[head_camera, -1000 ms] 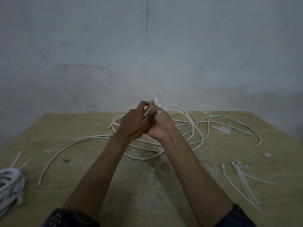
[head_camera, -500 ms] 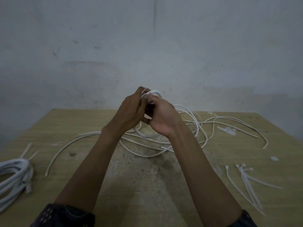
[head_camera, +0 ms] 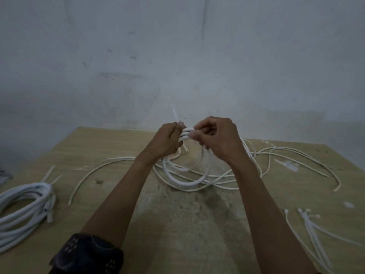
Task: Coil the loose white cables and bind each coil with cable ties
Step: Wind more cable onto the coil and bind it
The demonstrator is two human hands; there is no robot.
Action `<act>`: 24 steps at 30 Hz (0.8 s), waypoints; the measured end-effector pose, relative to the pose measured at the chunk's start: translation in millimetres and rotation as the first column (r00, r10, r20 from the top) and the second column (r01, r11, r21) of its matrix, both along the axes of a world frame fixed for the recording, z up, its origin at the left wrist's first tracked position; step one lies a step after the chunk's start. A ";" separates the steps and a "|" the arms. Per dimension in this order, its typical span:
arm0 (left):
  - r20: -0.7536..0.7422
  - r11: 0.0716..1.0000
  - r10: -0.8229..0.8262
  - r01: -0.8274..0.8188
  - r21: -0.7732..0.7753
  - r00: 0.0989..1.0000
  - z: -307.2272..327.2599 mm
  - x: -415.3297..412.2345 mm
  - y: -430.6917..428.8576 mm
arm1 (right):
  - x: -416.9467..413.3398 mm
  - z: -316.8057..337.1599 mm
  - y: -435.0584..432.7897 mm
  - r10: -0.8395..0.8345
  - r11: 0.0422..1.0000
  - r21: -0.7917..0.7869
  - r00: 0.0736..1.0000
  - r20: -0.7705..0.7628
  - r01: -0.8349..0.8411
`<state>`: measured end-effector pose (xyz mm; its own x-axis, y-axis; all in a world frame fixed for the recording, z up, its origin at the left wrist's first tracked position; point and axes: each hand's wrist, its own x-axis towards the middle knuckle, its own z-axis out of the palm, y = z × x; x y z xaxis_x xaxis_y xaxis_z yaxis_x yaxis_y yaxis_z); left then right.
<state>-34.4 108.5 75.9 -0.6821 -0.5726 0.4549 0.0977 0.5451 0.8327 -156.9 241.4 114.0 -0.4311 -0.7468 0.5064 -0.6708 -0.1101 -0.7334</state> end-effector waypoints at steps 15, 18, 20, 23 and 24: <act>-0.055 0.996 -0.056 0.060 0.065 0.997 14.1 3.9 3.9 | 24.1 -9.5 -13.3 -0.026 0.959 -0.285 0.994 -0.109 -0.007; -0.049 0.996 0.032 -0.036 -0.077 0.998 4.2 -2.3 1.1 | 29.9 -3.8 -10.4 -0.028 0.933 -0.358 1.000 0.014 0.031; -0.037 0.964 0.090 -0.096 -0.247 0.995 1.1 -0.8 0.8 | 31.5 -2.2 -10.1 -0.019 0.925 -0.378 0.997 0.078 0.047; -0.063 0.887 0.144 -0.157 -0.434 0.988 3.9 0.3 4.6 | 32.3 -7.5 -11.2 -0.099 0.914 -0.392 0.994 0.039 0.106; -0.067 0.876 0.141 -0.156 -0.457 0.988 4.6 -0.8 6.0 | 32.3 -9.6 -11.5 -0.127 0.906 -0.406 0.992 0.013 0.122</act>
<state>-35.2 114.5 80.5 -0.5872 -0.3873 0.7108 0.0066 0.8758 0.4826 -124.6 229.9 104.4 -0.4984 -0.4164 0.7604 -0.7078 -0.3110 -0.6343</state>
